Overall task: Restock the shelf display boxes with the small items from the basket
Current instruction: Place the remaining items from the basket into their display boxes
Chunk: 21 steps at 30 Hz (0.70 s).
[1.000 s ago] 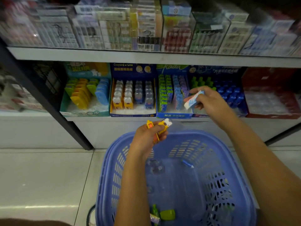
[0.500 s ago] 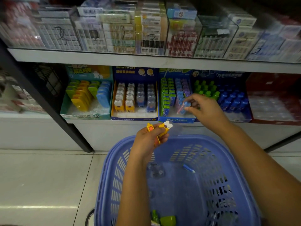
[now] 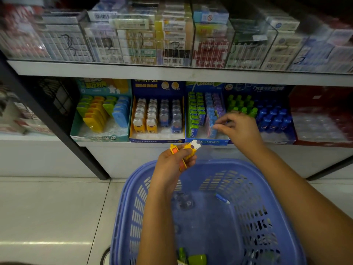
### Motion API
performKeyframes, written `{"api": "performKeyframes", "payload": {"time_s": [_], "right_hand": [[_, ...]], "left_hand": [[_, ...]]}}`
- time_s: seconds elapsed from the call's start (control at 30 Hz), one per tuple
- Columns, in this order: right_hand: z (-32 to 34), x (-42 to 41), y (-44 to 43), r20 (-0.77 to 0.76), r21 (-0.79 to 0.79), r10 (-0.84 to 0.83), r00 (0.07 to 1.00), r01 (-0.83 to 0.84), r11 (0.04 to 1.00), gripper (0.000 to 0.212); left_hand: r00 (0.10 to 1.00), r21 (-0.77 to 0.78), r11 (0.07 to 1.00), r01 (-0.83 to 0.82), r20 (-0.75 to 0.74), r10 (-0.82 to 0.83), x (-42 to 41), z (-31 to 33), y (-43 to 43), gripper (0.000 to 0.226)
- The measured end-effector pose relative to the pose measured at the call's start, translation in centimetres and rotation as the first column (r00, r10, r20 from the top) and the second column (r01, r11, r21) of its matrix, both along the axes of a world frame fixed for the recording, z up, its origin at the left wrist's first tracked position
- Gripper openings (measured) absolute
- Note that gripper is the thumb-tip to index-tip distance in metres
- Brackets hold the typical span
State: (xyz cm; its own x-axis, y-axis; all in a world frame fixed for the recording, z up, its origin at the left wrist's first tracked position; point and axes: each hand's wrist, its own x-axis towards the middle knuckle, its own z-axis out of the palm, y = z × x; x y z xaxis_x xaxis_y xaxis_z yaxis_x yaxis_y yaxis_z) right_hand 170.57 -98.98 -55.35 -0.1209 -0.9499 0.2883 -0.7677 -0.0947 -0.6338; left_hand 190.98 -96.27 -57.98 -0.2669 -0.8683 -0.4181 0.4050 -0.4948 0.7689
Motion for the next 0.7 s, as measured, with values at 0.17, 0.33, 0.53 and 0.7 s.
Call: {"api": "performKeyframes", "payload": {"time_s": [0.17, 0.33, 0.53, 0.7], "right_hand": [[0.0, 0.1, -0.2, 0.053, 0.071, -0.054, 0.997, 0.050, 0.996, 0.011], [2.2, 2.0, 0.5, 0.176, 0.063, -0.017, 0.984, 0.006, 0.998, 0.010], [3.1, 7.7, 1.1, 0.537, 0.205, 0.186, 0.823, -0.342, 0.917, 0.013], [3.1, 10.0, -1.2, 0.343, 0.051, 0.175, 0.923, -0.205, 0.977, 0.019]], "left_hand": [[0.996, -0.043, 0.998, -0.053, -0.069, 0.049, 0.2, 0.2, -0.1, 0.013], [0.989, -0.120, 0.987, -0.108, -0.115, 0.094, 1.1, 0.4, -0.4, 0.017], [0.988, -0.251, 0.958, -0.136, -0.106, 0.112, 2.1, 0.3, -0.5, 0.022], [0.933, -0.133, 0.928, -0.347, 0.053, 0.357, 4.1, 0.1, -1.1, 0.023]]}}
